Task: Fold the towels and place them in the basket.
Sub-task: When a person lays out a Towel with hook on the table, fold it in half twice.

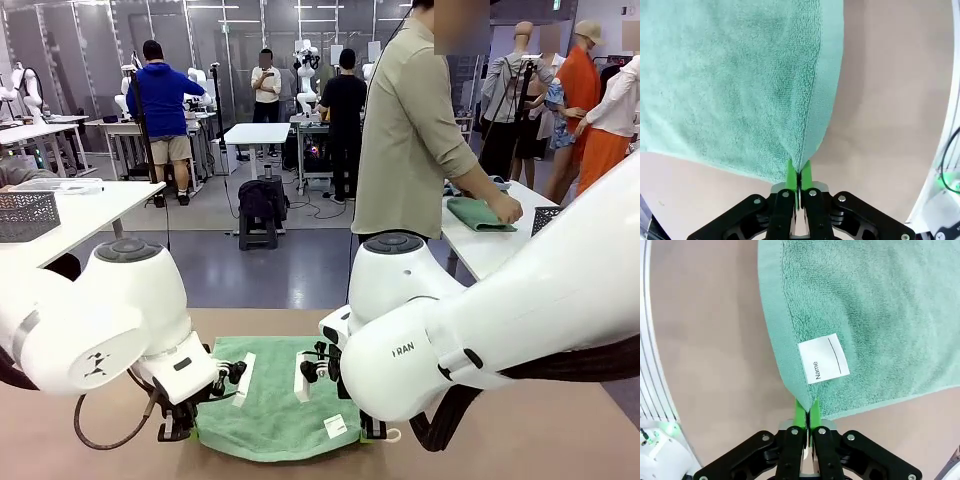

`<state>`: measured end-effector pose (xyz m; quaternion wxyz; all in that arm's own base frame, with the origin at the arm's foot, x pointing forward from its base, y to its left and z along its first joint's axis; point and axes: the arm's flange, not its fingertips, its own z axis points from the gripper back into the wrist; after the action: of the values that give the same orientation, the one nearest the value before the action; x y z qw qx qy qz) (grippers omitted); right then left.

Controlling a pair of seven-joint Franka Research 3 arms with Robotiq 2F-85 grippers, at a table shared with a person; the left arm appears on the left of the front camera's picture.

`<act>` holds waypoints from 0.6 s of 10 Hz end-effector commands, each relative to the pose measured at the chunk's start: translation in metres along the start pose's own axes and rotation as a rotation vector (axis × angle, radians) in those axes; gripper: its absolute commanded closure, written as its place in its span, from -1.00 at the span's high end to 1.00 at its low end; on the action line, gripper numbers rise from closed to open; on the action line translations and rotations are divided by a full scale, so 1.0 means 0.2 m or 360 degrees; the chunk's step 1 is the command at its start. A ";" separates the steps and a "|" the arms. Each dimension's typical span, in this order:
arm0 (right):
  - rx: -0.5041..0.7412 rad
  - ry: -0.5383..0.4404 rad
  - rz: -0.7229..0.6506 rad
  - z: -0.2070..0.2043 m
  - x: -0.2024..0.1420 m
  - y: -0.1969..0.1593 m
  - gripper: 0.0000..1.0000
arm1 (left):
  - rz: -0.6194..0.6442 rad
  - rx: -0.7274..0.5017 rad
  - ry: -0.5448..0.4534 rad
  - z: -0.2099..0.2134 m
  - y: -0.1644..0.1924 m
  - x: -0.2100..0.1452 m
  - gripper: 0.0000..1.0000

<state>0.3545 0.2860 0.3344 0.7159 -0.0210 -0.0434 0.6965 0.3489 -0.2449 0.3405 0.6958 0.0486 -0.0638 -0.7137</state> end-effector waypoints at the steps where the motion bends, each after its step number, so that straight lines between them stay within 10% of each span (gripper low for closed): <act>1: 0.0010 0.0013 -0.0029 0.04 0.02 -0.01 -1.00 | -0.0020 -0.0045 -0.0018 0.04 0.03 -0.05 -1.00; 6: -0.0037 0.0005 -0.0013 0.24 0.04 -0.26 -1.00 | -0.0042 -0.0042 0.0020 0.18 0.36 -0.02 -1.00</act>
<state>0.3898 0.2905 0.3807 0.7253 -0.0248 -0.0598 0.6854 0.3999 -0.2351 0.3788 0.6942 0.0452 -0.0646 -0.7155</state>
